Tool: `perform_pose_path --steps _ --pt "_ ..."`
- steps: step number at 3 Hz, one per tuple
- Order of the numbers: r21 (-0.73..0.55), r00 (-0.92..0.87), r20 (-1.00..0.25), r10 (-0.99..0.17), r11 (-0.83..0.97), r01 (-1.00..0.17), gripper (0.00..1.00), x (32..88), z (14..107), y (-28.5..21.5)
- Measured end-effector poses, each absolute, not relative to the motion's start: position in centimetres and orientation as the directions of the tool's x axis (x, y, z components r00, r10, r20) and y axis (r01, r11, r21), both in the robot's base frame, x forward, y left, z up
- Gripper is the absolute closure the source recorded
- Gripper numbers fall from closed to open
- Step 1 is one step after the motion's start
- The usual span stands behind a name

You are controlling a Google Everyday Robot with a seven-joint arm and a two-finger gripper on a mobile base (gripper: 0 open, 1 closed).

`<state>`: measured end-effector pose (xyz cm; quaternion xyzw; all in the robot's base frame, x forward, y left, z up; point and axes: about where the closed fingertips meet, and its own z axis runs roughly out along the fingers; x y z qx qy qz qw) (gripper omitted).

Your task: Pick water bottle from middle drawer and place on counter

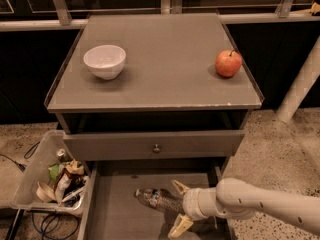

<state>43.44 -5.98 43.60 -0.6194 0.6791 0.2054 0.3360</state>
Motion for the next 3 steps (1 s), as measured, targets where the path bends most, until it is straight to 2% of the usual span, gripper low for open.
perform_pose_path --steps 3 --pt "-0.117 -0.123 -0.707 -0.697 0.286 -0.951 0.0 47.4 39.0 -6.7"
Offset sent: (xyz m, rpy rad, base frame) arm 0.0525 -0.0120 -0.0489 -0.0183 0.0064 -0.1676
